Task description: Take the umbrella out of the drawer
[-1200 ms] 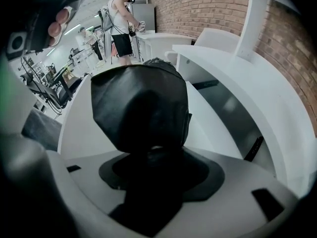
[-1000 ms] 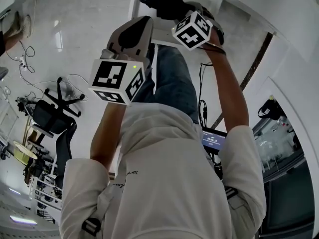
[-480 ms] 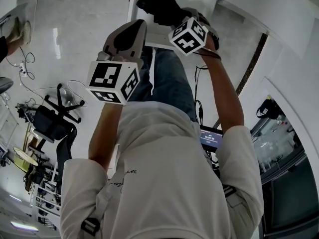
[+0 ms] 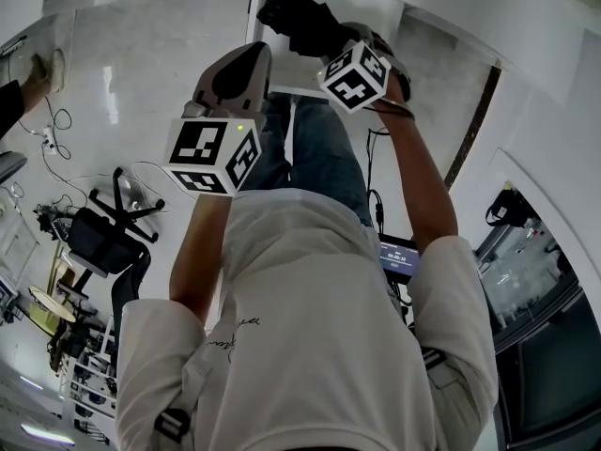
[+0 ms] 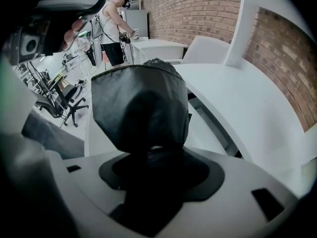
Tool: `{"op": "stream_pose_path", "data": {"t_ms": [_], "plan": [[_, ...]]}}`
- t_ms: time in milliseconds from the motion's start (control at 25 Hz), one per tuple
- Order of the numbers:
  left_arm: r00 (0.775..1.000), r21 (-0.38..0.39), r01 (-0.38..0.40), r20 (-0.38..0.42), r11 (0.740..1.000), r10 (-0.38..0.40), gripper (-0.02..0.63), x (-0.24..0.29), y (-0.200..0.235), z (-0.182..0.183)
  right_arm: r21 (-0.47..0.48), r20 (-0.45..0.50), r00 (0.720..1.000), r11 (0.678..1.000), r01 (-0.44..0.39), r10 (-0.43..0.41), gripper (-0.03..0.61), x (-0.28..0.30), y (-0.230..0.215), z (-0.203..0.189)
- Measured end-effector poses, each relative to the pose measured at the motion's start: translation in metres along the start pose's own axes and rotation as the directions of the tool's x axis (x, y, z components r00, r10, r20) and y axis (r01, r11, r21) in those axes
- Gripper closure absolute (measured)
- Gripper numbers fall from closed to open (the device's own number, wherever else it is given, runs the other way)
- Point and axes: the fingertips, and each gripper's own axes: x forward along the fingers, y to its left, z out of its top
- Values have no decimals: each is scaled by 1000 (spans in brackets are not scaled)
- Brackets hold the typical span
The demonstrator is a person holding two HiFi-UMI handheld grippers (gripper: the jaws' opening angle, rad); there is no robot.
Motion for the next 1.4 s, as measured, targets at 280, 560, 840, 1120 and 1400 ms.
{"op": "stream_pose_path", "data": {"t_ms": [280,560,840,1120,1400], "plan": [[1000,20,1,30,1000,-2,597,-8,-7,8,30,17,1000,1000,7,-7,334,-15,3,-1],[999,36,22,34,999,-24,597,-13,-11,14,75,32,999,997,8,-11,334,-31,5,0],[998,18,54,21,998,-55,597,-15,-25,8,117,66,997,993,23,-31,334,-52,4,0],[997,42,61,42,997,-63,597,-23,-34,16,166,101,994,986,23,-40,334,-73,5,1],[996,55,70,53,996,-73,597,-27,-41,20,186,127,990,982,34,-59,334,-89,5,-1]]}}
